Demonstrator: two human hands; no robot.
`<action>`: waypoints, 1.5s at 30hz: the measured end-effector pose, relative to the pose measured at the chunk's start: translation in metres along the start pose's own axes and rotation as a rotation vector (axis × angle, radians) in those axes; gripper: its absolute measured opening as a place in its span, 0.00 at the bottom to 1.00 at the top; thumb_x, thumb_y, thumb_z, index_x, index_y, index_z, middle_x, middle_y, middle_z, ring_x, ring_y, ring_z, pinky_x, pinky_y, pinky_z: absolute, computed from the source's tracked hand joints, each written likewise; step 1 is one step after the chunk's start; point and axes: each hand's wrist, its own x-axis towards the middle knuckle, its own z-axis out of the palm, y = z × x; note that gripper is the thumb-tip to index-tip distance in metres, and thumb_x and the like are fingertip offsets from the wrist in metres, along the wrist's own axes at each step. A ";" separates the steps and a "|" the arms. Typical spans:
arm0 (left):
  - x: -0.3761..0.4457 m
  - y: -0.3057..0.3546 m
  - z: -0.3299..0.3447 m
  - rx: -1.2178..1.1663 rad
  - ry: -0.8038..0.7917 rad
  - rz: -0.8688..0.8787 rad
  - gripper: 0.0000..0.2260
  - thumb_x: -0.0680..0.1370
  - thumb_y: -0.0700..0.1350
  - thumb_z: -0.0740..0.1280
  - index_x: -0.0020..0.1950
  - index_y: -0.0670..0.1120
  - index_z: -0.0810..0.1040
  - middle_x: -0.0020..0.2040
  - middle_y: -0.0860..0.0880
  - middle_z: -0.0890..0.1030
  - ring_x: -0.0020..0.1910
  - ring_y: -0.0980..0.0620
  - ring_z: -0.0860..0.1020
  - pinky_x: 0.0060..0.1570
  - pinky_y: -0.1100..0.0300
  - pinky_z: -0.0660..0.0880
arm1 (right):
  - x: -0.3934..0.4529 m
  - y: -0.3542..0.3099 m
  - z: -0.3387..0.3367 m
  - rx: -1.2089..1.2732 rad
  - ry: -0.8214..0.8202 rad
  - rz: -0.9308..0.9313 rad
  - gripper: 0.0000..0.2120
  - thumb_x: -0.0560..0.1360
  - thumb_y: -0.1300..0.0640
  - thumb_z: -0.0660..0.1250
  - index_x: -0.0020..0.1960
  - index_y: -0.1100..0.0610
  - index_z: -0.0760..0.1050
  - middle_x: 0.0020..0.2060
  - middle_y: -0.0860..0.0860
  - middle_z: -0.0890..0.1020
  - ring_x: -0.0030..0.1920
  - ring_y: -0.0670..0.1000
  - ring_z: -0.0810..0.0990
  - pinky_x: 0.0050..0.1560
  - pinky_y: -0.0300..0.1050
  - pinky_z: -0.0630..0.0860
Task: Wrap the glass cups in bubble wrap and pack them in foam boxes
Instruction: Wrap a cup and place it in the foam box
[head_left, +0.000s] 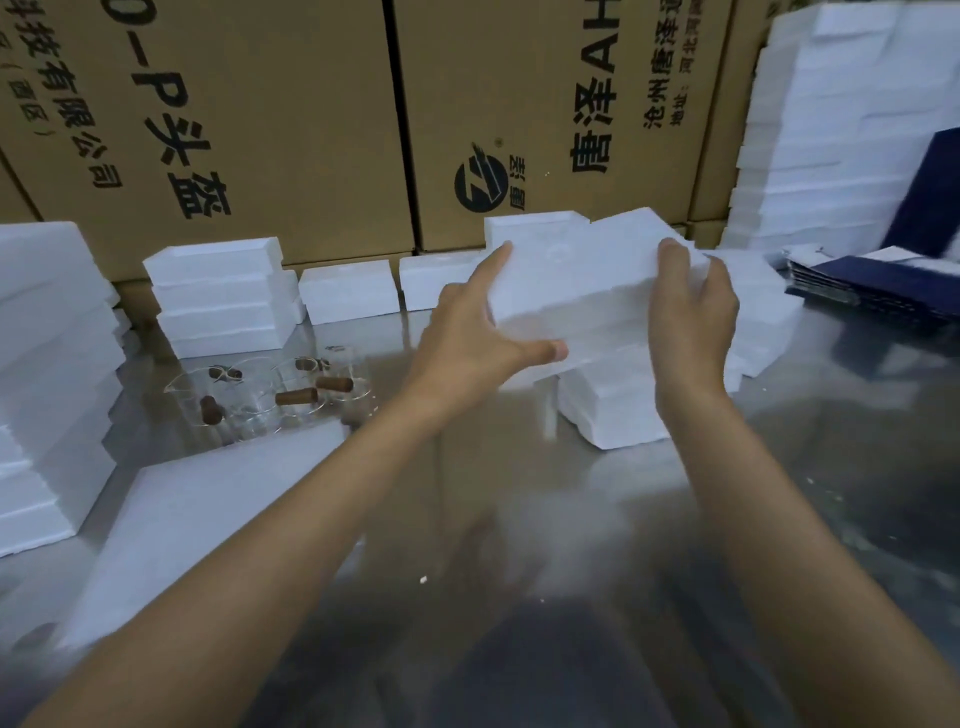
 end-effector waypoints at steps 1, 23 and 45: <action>0.013 0.007 0.011 0.002 -0.009 -0.001 0.50 0.62 0.60 0.81 0.78 0.65 0.57 0.64 0.58 0.66 0.56 0.61 0.65 0.46 0.72 0.60 | 0.017 -0.001 -0.006 -0.047 0.010 -0.005 0.17 0.76 0.41 0.60 0.60 0.48 0.72 0.53 0.42 0.77 0.56 0.48 0.75 0.53 0.45 0.71; 0.110 -0.020 0.101 -0.091 -0.103 -0.117 0.48 0.71 0.52 0.78 0.81 0.55 0.49 0.74 0.45 0.61 0.72 0.46 0.66 0.64 0.57 0.65 | 0.144 0.055 0.005 -0.772 0.074 -0.247 0.23 0.80 0.45 0.61 0.65 0.61 0.69 0.65 0.60 0.70 0.67 0.62 0.68 0.63 0.55 0.66; 0.062 -0.166 0.056 0.715 -0.372 -0.221 0.29 0.83 0.61 0.45 0.82 0.50 0.47 0.82 0.50 0.44 0.81 0.50 0.43 0.78 0.48 0.40 | 0.063 0.053 0.191 -1.113 -0.732 -0.549 0.27 0.76 0.59 0.63 0.73 0.62 0.62 0.70 0.59 0.67 0.70 0.59 0.64 0.67 0.52 0.67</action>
